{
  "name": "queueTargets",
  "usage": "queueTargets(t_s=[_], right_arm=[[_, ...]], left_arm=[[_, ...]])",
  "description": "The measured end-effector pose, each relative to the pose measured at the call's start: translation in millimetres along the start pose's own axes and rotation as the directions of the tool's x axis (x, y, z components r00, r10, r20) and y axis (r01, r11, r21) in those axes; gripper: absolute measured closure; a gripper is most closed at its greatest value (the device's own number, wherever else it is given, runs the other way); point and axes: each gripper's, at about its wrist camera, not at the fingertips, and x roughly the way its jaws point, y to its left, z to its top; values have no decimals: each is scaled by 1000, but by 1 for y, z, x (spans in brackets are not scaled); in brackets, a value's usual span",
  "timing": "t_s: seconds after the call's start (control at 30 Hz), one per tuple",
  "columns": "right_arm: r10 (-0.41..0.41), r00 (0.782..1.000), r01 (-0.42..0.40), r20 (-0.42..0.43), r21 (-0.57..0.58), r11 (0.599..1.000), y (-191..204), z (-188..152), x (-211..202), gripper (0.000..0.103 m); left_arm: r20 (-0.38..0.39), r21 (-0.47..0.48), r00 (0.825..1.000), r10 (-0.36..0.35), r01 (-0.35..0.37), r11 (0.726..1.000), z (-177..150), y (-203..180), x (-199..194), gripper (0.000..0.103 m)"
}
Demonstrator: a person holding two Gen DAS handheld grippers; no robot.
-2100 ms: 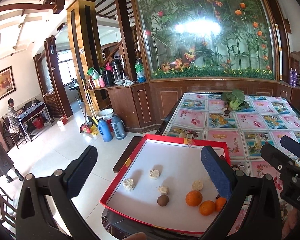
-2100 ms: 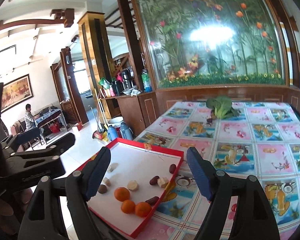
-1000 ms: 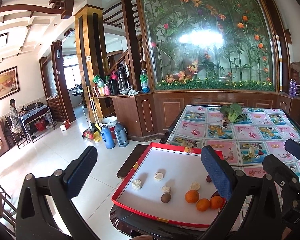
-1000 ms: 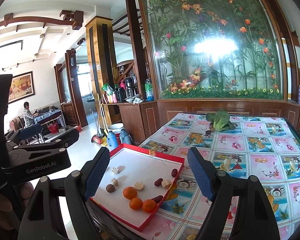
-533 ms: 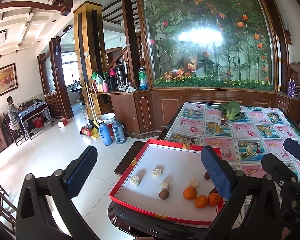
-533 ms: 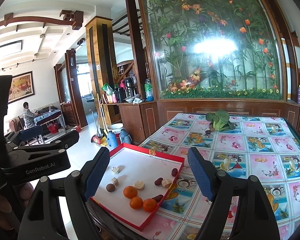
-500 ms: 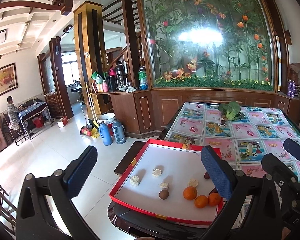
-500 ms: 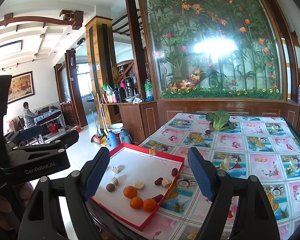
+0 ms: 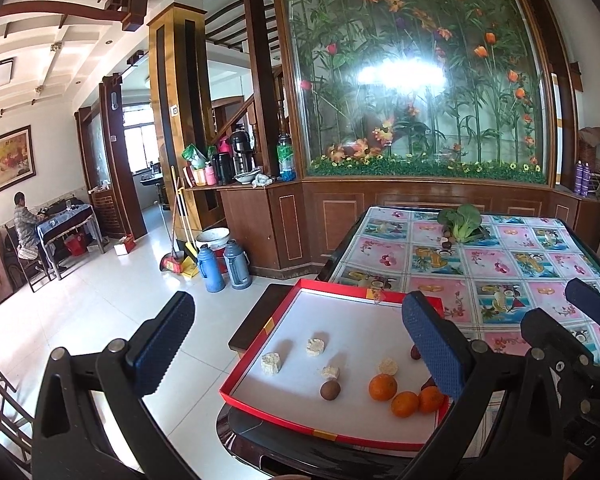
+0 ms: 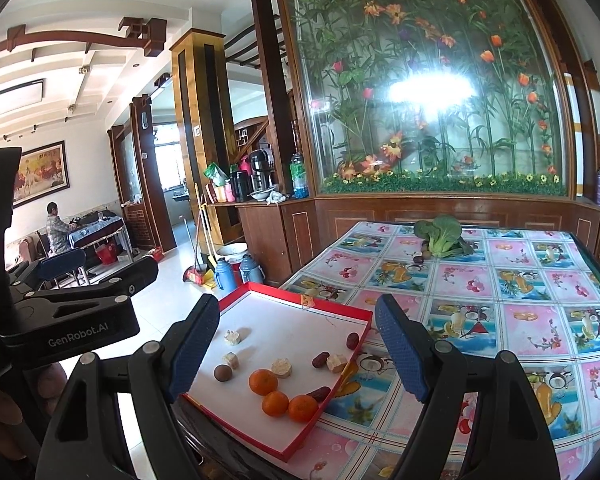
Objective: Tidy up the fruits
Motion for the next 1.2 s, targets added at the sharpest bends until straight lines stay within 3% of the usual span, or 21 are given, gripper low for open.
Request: queueTargets(t_s=[0.5, 1.2], right_arm=[[0, 1000, 0, -10, -1, 1000, 1, -2, 2, 23], [5, 999, -5, -37, -4, 1000, 1, -2, 14, 23]], left_arm=[[8, 2, 1000, -1, 1, 1000, -1, 1, 2, 0], [-6, 1, 998, -58, 58, 998, 4, 2, 12, 0]])
